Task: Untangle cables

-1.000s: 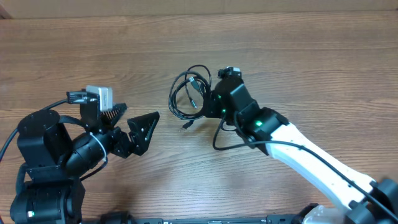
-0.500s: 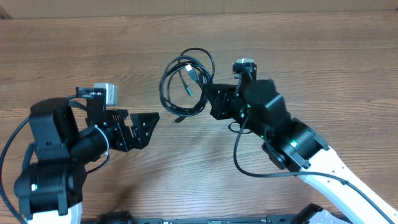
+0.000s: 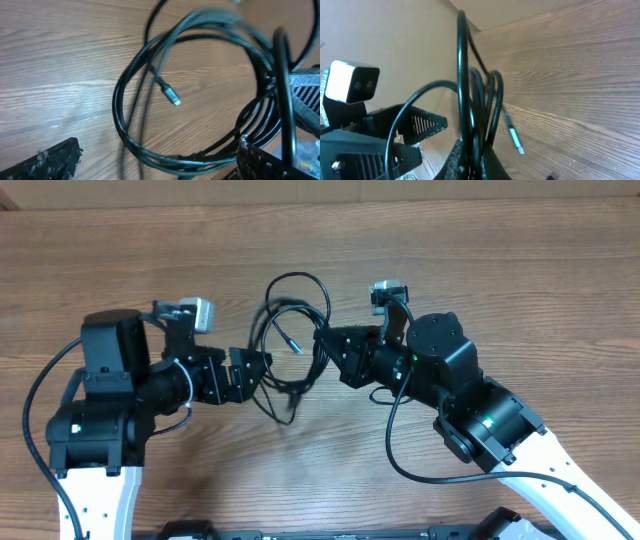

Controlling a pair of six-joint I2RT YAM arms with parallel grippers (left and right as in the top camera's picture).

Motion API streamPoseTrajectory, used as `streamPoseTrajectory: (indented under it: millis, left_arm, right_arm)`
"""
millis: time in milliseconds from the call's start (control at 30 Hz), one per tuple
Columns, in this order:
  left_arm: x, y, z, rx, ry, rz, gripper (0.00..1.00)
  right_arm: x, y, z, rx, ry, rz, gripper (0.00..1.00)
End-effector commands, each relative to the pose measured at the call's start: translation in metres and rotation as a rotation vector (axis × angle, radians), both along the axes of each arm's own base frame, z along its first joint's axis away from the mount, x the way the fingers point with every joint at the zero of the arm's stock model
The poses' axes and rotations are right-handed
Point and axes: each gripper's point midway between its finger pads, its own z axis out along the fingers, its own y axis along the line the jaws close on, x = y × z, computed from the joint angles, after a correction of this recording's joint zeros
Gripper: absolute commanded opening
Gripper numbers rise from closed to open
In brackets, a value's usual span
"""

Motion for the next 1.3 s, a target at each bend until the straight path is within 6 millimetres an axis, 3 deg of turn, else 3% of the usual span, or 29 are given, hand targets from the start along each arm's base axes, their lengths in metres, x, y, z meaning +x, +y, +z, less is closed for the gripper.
streamPoseTrajectory:
  millis: [0,267,600,867,1033,1267]
  left_arm:
    - [0.0,-0.011,0.013,-0.005,-0.056,-0.055,0.99]
    - [0.003,-0.015,0.017,-0.018,-0.073,-0.056,0.96]
    - [0.002,-0.015,0.017,-0.022,-0.068,-0.054,0.87]
    - [0.001,-0.019,0.02,-0.043,-0.072,-0.075,0.83]
    - [0.002,-0.019,0.022,-0.043,-0.081,-0.075,0.86]
    - [0.003,-0.02,0.023,-0.044,-0.093,-0.079,0.73]
  right_arm:
    - [-0.004,0.001,0.025,0.045,-0.042,0.017,0.04]
    - [-0.002,-0.001,0.023,0.033,-0.037,0.0,0.04]
    - [0.009,-0.016,-0.008,-0.073,0.031,-0.104,0.04]
    - [0.012,-0.013,-0.02,-0.095,0.057,-0.103,0.04]
    - [0.002,0.0,-0.011,-0.029,0.073,-0.02,0.04]
    - [-0.008,0.012,0.002,0.052,0.096,0.054,0.04]
